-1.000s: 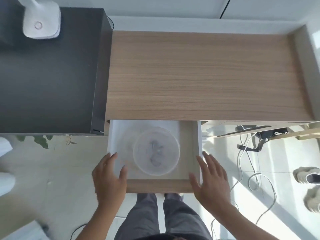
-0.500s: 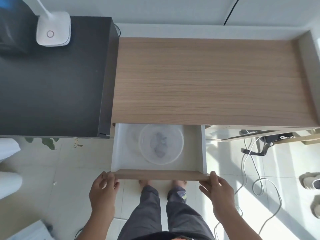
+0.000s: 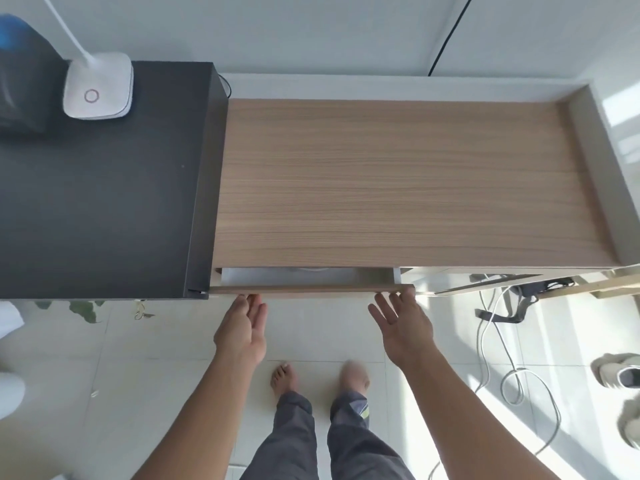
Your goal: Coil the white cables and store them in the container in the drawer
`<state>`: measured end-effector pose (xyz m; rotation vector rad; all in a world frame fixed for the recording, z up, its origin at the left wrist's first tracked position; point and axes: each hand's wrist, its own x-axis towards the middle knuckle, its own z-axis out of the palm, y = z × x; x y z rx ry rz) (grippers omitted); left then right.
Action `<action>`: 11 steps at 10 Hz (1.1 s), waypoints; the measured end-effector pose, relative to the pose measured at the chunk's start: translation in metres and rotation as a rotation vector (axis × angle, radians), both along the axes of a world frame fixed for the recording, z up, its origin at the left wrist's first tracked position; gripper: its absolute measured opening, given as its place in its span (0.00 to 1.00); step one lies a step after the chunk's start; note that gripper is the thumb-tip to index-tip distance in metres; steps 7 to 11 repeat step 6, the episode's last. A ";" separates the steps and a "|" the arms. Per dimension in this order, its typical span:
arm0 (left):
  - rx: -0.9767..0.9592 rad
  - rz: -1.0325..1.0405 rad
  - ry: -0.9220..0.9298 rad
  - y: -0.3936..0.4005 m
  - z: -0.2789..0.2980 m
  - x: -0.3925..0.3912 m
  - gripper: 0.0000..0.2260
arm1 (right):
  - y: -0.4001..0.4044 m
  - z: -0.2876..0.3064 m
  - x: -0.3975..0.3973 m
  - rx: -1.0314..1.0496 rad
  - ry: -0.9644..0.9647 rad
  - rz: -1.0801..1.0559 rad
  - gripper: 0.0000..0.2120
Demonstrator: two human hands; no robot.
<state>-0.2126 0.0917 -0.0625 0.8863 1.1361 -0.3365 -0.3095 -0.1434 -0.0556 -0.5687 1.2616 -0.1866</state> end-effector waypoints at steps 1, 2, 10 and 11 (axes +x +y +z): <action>-0.024 -0.020 -0.005 -0.006 -0.001 0.009 0.15 | -0.005 -0.001 0.012 0.017 -0.017 -0.025 0.18; -0.043 -0.035 -0.039 -0.007 -0.003 0.019 0.15 | -0.008 -0.001 0.022 0.029 -0.044 -0.028 0.13; 0.037 -0.242 -0.089 -0.009 0.007 0.033 0.13 | -0.019 0.010 0.036 -0.023 0.053 0.094 0.08; 0.037 -0.242 -0.089 -0.009 0.007 0.033 0.13 | -0.019 0.010 0.036 -0.023 0.053 0.094 0.08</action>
